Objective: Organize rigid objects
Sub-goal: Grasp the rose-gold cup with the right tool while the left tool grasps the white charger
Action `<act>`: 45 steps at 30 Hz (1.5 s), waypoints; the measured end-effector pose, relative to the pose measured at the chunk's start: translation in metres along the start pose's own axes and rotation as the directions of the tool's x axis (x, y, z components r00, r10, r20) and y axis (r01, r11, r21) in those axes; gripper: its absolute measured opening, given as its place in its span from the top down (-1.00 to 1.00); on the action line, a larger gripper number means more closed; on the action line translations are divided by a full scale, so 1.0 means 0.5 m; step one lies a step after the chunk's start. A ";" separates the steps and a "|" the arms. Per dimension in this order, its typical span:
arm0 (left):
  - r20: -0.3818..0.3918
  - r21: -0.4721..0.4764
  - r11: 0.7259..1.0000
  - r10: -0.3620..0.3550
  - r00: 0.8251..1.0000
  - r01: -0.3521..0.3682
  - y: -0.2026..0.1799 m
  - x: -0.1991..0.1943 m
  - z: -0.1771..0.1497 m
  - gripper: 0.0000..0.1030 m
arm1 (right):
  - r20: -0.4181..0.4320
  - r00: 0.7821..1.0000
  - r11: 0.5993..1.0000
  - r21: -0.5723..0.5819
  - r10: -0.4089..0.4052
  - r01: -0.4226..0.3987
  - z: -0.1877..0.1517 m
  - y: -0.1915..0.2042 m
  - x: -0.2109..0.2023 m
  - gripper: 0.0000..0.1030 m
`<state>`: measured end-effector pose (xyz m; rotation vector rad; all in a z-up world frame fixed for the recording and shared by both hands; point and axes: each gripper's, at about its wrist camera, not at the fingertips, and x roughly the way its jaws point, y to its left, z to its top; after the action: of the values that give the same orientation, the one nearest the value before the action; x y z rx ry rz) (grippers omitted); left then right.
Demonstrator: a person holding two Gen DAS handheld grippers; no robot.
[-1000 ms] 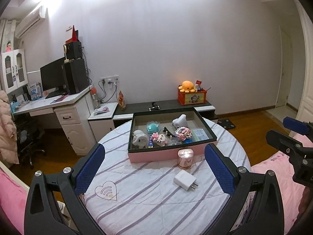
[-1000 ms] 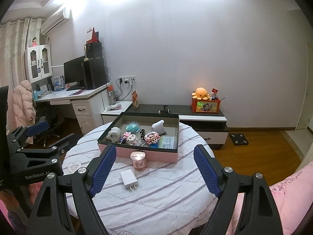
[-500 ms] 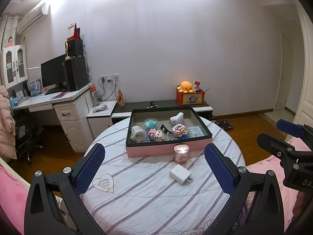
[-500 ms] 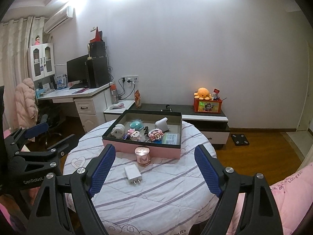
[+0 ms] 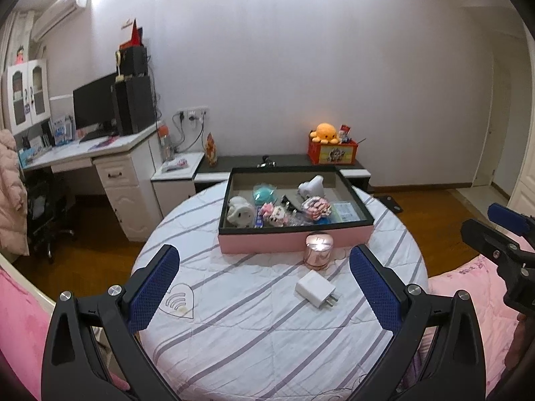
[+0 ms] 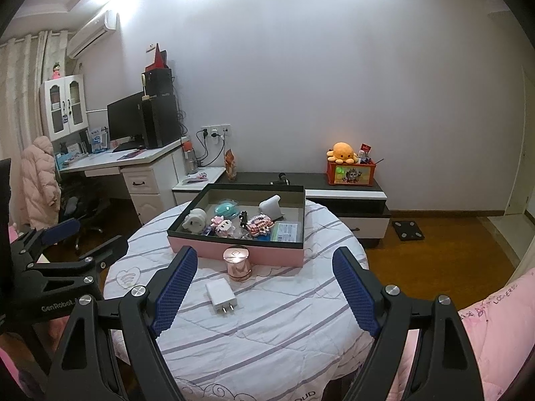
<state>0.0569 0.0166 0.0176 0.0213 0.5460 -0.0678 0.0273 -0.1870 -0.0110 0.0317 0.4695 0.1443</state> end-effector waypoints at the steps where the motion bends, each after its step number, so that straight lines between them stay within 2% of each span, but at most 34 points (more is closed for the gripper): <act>1: -0.011 -0.006 1.000 0.003 1.000 -0.003 0.004 0.009 0.000 -1.00 | -0.007 1.000 1.000 0.001 0.001 -0.001 0.000 0.000 0.006 -0.64; 8: -0.118 -0.027 0.999 0.028 0.993 -0.031 0.031 0.098 -0.011 -1.00 | -0.106 0.994 1.000 -0.002 0.009 -0.009 0.000 0.006 0.098 -0.64; 13: -0.211 -0.038 0.998 0.042 0.977 -0.051 0.055 0.182 -0.021 -1.00 | -0.196 0.981 1.000 -0.020 0.017 -0.021 -0.004 0.022 0.186 -0.64; 19: -0.303 -0.060 0.996 0.051 0.952 -0.072 0.089 0.275 -0.032 -1.00 | -0.305 0.952 0.999 -0.015 0.031 -0.038 -0.018 0.033 0.299 -0.64; 25: -0.362 -0.058 0.995 0.057 0.930 -0.083 0.105 0.346 -0.038 -1.00 | -0.394 0.917 0.998 -0.002 0.057 -0.063 -0.033 0.041 0.394 -0.64; 34: -0.436 -0.048 0.995 0.055 0.898 -0.084 0.122 0.415 -0.055 -1.00 | -0.505 0.857 0.994 0.020 0.101 -0.105 -0.064 0.060 0.524 -0.64; 37: -0.448 -0.048 0.995 0.062 0.892 -0.093 0.127 0.426 -0.055 -1.00 | -0.513 0.852 0.994 0.024 0.103 -0.105 -0.073 0.062 0.548 -0.62; 38: -0.452 -0.050 0.994 0.062 0.890 -0.094 0.129 0.429 -0.055 -1.00 | -0.510 0.855 0.994 0.021 0.099 -0.103 -0.074 0.062 0.549 -0.40; 39: -0.456 -0.054 0.994 0.059 0.888 -0.094 0.130 0.431 -0.056 -1.00 | -0.507 0.854 0.992 0.031 0.120 -0.120 -0.074 0.060 0.549 -0.05; 40: -0.461 -0.062 0.994 0.052 0.886 -0.091 0.130 0.432 -0.056 -1.00 | -0.507 0.849 0.988 0.057 0.151 -0.141 -0.075 0.057 0.548 0.03; 45: -0.466 -0.053 0.996 0.035 0.884 -0.068 0.101 0.430 -0.058 -1.00 | -0.505 0.854 0.991 0.030 0.125 -0.128 -0.085 0.043 0.531 0.03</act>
<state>0.2288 0.0555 -0.1188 -0.0154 1.0303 0.0098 0.2392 -0.1271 -0.1665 0.0192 0.9976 0.2872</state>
